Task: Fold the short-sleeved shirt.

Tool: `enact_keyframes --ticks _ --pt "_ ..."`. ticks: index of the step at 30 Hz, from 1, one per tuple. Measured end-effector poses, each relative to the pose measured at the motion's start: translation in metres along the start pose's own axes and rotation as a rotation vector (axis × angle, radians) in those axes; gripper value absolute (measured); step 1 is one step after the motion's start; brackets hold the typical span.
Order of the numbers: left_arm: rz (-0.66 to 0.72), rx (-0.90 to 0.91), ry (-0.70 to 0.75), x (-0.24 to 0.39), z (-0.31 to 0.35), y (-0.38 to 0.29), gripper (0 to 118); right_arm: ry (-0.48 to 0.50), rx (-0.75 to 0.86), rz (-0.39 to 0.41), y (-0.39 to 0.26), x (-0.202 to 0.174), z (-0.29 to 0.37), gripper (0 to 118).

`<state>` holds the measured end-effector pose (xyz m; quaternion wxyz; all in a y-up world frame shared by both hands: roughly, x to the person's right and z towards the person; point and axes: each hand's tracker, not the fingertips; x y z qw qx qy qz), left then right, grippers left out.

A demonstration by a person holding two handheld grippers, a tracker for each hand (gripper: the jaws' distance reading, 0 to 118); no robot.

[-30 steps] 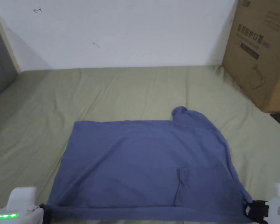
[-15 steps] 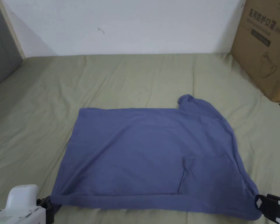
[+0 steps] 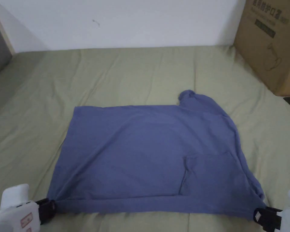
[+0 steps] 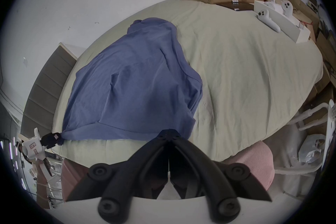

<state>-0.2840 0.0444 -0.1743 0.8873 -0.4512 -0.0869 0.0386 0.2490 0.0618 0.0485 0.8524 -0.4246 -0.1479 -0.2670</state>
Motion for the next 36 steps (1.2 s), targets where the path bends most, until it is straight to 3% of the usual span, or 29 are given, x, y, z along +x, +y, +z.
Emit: enact_keyframes --ticks 1,6,9,10,12,13,16,17,18,19,20,22,29,32,36 --pt "-0.01 -0.013 -0.02 0.0 -0.005 -0.002 0 -0.002 -0.004 -0.002 -0.002 0.001 0.0 0" --pt "-0.052 -0.032 -0.005 0.011 0.009 -0.005 0 0.0 -0.005 -0.02 -0.001 0.011 0.001 0" --pt "-0.047 -0.03 0.001 0.014 0.018 0.002 0 -0.033 0.029 0.057 0.007 0.009 0.004 0" --pt "-0.051 -0.028 -0.003 0.016 0.021 0.002 0 -0.048 0.034 0.091 0.009 0.003 0.005 8" --pt "-0.084 -0.025 0.007 0.017 0.02 0.004 0 -0.083 0.021 0.152 0.019 0.003 -0.001 79" --pt "-0.096 -0.017 0.008 0.019 0.023 0.005 0 -0.096 0.009 0.166 0.024 0.003 -0.007 97" --pt "-0.108 -0.018 0.008 0.017 0.021 0.007 0 -0.045 -0.023 0.154 0.035 0.006 -0.024 91" --pt "-0.109 -0.018 0.009 0.016 0.021 0.008 0 -0.052 -0.085 0.136 0.036 0.006 -0.028 53" --pt "-0.107 -0.024 0.01 0.015 0.021 0.008 0 -0.009 -0.09 0.161 0.034 0.006 -0.03 1" --pt "-0.104 -0.026 0.009 0.014 0.021 0.008 0 -0.034 -0.066 0.179 0.033 0.004 -0.033 1" --pt "-0.1 -0.026 0.009 0.016 0.022 0.007 0 -0.14 -0.056 0.197 0.027 -0.001 -0.032 1" --pt "-0.1 -0.033 0.013 0.015 0.023 0.006 0 -0.074 -0.068 0.216 0.023 -0.006 -0.028 1" --pt "-0.124 -0.036 0.019 0.017 0.029 0.016 0 -0.059 -0.001 0.186 0.035 -0.016 -0.002 1" --pt "-0.151 -0.019 0.022 0.022 0.033 0.034 0 0.0 0.036 0.134 0.059 -0.018 0.005 1" --pt "-0.197 0.008 0.039 0.032 0.02 0.076 0 0.005 0.059 0.118 0.105 -0.027 -0.005 1"
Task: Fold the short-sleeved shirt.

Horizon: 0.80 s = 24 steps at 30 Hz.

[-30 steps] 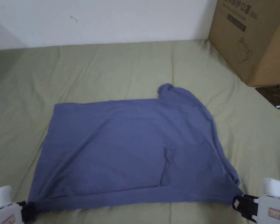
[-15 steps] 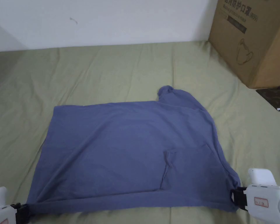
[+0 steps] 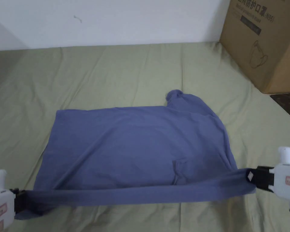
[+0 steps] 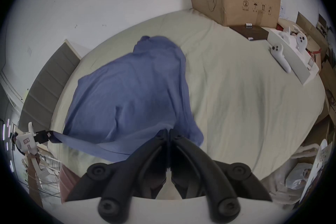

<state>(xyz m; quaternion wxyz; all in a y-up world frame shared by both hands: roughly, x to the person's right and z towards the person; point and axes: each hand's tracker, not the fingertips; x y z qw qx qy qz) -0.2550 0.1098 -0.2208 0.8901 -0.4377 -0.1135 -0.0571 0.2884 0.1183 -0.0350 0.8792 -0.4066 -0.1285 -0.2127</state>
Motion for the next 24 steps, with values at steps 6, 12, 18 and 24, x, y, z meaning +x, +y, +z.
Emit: enact_keyframes --ticks 6,12,18,24 --pt "-0.113 -0.012 0.029 0.014 -0.061 0.063 5 -0.051 -0.067 -0.016 0.06 0.006 -0.078 1" --pt "-0.065 -0.116 0.067 0.007 -0.09 0.067 109 -0.185 -0.168 0.07 0.057 0.007 -0.115 85" --pt "0.031 -0.045 0.01 -0.013 -0.042 0.036 40 -0.054 -0.01 0.019 0.043 0.01 -0.055 18" --pt "0.084 -0.088 -0.026 -0.009 -0.024 -0.013 0 -0.077 -0.034 -0.023 -0.005 0.01 -0.04 0"
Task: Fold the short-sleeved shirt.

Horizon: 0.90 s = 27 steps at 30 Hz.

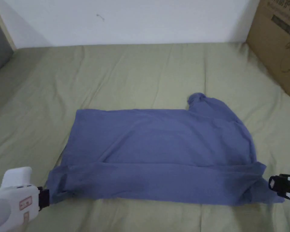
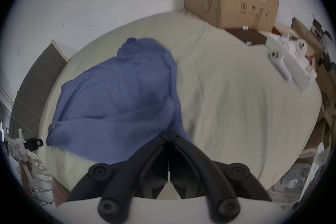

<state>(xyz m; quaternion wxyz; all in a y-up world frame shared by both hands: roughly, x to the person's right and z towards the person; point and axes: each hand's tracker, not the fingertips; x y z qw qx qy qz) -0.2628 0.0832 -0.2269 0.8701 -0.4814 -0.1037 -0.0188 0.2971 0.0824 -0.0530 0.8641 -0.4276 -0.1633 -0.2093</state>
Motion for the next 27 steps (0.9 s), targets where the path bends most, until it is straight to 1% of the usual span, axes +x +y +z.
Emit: enact_keyframes --ticks 3,4,5,6,7,8,9,10,11,12,13,14,15,17,18,22,23,24,25,26,27 --pt "0.011 0.012 -0.005 -0.006 -0.01 -0.006 2 -0.009 -0.029 0.012 -0.017 -0.003 -0.003 0" --pt "0.03 0.019 -0.006 -0.009 -0.016 -0.001 13 -0.013 -0.034 0.018 -0.022 -0.003 -0.003 0" --pt "0.044 0.014 0.003 -0.011 -0.02 0.002 46 -0.014 -0.038 0.016 -0.026 -0.002 -0.003 0" --pt "0.053 0.01 -0.005 -0.014 -0.028 0.005 77 -0.011 -0.048 0.006 -0.028 -0.003 -0.004 0" --pt "0.061 0.009 -0.007 -0.017 -0.037 0.005 97 0.0 -0.056 -0.007 -0.03 -0.001 -0.005 0" --pt "0.062 0.005 -0.003 -0.013 -0.043 0.01 99 0.01 -0.059 -0.02 -0.032 0.0 -0.004 0" --pt "0.066 -0.031 0.008 -0.014 -0.051 0.01 89 0.009 -0.063 -0.03 -0.034 0.001 -0.004 0" --pt "0.061 -0.074 0.012 -0.015 -0.059 0.009 69 0.005 -0.068 -0.031 -0.035 0.001 -0.005 0" --pt "0.036 -0.112 0.011 -0.013 -0.069 0.006 27 -0.001 -0.069 -0.034 -0.037 0.002 -0.004 0" --pt "0.009 -0.113 0.041 -0.011 -0.074 0.002 19 -0.011 -0.071 -0.041 -0.038 0.003 -0.004 0" --pt "-0.02 -0.065 0.048 -0.009 -0.07 0.002 15 -0.02 -0.079 -0.043 -0.039 0.005 -0.004 0" --pt "-0.019 -0.079 0.038 -0.008 -0.065 0.005 8 -0.026 -0.086 -0.043 -0.039 0.006 -0.004 9" --pt "-0.024 -0.07 0.046 -0.008 -0.061 0.008 7 -0.032 -0.089 -0.044 -0.038 0.007 -0.004 28" --pt "-0.035 -0.07 0.033 -0.008 -0.057 0.013 7 -0.031 -0.09 -0.041 -0.034 0.009 -0.003 81" --pt "-0.039 -0.071 0.033 -0.009 -0.055 0.014 7 -0.023 -0.086 -0.035 -0.031 0.01 -0.004 85" --pt "-0.032 -0.055 0.015 -0.008 -0.041 0.017 7 -0.009 -0.055 -0.025 -0.006 0.012 -0.017 83" --pt "-0.025 -0.052 0.013 -0.01 -0.041 0.017 7 0.015 -0.061 -0.019 0.0 0.015 -0.03 68" --pt "-0.02 -0.054 0.011 -0.005 -0.037 0.018 7 0.023 -0.095 -0.016 0.005 0.016 -0.043 33" --pt "-0.016 -0.054 0.011 -0.005 -0.038 0.018 7 0.011 -0.145 -0.012 0.006 0.017 -0.057 9" --pt "-0.015 -0.056 0.012 -0.005 -0.039 0.017 7 -0.005 -0.186 -0.033 0.002 0.016 -0.07 9" --pt "-0.018 -0.062 0.017 -0.004 -0.04 0.017 7 0.0 -0.194 -0.074 -0.001 0.014 -0.072 9"
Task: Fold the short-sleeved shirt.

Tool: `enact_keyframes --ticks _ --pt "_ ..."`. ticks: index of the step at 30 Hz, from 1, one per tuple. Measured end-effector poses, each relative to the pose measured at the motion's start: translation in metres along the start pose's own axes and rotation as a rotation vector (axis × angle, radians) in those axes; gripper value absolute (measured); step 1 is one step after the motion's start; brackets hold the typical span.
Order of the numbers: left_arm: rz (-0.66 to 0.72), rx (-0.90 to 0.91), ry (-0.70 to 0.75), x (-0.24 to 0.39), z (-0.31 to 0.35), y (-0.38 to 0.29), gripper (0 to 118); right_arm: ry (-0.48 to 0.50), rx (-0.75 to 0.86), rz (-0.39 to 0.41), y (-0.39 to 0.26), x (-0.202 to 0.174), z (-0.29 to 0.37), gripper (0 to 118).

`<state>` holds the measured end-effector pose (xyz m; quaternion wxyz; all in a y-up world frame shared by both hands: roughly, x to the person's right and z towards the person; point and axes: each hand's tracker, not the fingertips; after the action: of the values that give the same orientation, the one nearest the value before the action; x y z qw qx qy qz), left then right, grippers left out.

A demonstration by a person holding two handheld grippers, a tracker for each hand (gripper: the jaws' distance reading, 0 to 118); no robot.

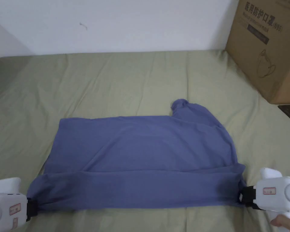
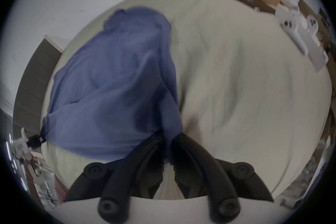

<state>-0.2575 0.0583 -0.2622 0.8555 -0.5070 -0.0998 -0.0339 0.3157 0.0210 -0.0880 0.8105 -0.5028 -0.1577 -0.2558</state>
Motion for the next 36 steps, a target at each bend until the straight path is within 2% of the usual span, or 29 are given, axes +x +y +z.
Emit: enact_keyframes --ticks 2,5,10,14,20,21,22,23,24,25,26,29,31,32,33,34,35,36 --pt "-0.013 -0.001 0.006 0.003 0.002 -0.003 7 -0.03 0.064 0.073 -0.005 -0.008 0.018 9" --pt "-0.034 0.003 0.005 0.003 0.012 -0.002 7 -0.001 0.058 0.092 -0.007 -0.006 0.035 9" --pt "-0.039 0.04 -0.015 -0.004 0.046 -0.004 7 0.033 0.12 0.072 -0.014 0.0 0.073 9" --pt "-0.083 0.039 -0.002 -0.007 0.072 -0.029 7 0.012 0.096 0.118 -0.041 0.01 0.092 9" --pt "-0.132 -0.069 0.016 -0.01 0.059 -0.083 7 0.0 0.021 0.062 -0.092 0.037 0.079 9" --pt "-0.129 -0.069 0.017 -0.01 0.053 -0.086 11 0.004 0.021 0.047 -0.096 0.039 0.075 12" --pt "-0.127 -0.065 0.019 -0.009 0.052 -0.086 24 0.011 0.022 0.028 -0.097 0.039 0.075 23" --pt "-0.119 -0.069 0.037 -0.007 0.052 -0.085 56 -0.012 0.034 0.025 -0.096 0.037 0.076 48" --pt "-0.116 -0.079 0.071 -0.006 0.053 -0.081 82 -0.072 0.047 0.035 -0.092 0.034 0.079 68" --pt "-0.113 -0.066 0.084 -0.01 0.051 -0.076 98 -0.097 0.061 0.063 -0.089 0.032 0.083 78" --pt "-0.103 -0.051 0.077 -0.01 0.055 -0.071 101 -0.104 0.087 0.081 -0.084 0.03 0.089 78" --pt "-0.066 0.038 0.013 -0.002 0.077 -0.051 99 -0.081 0.152 0.102 -0.065 0.017 0.109 77" --pt "-0.055 0.079 -0.023 0.005 0.083 -0.038 92 -0.005 0.208 0.108 -0.051 0.007 0.12 72" --pt "-0.056 0.106 -0.048 0.01 0.083 -0.033 92 0.03 0.231 0.118 -0.046 0.001 0.123 72" --pt "-0.052 0.12 -0.059 0.014 0.082 -0.029 74 0.028 0.255 0.125 -0.042 -0.006 0.122 55" --pt "-0.055 0.11 -0.055 0.018 0.076 -0.026 46 -0.006 0.257 0.134 -0.04 -0.013 0.117 21" --pt "-0.056 0.1 -0.049 0.022 0.068 -0.023 4 -0.058 0.268 0.141 -0.039 -0.016 0.109 0" --pt "-0.058 0.095 -0.037 0.027 0.06 -0.023 0 -0.033 0.247 0.139 -0.036 -0.016 0.099 0"
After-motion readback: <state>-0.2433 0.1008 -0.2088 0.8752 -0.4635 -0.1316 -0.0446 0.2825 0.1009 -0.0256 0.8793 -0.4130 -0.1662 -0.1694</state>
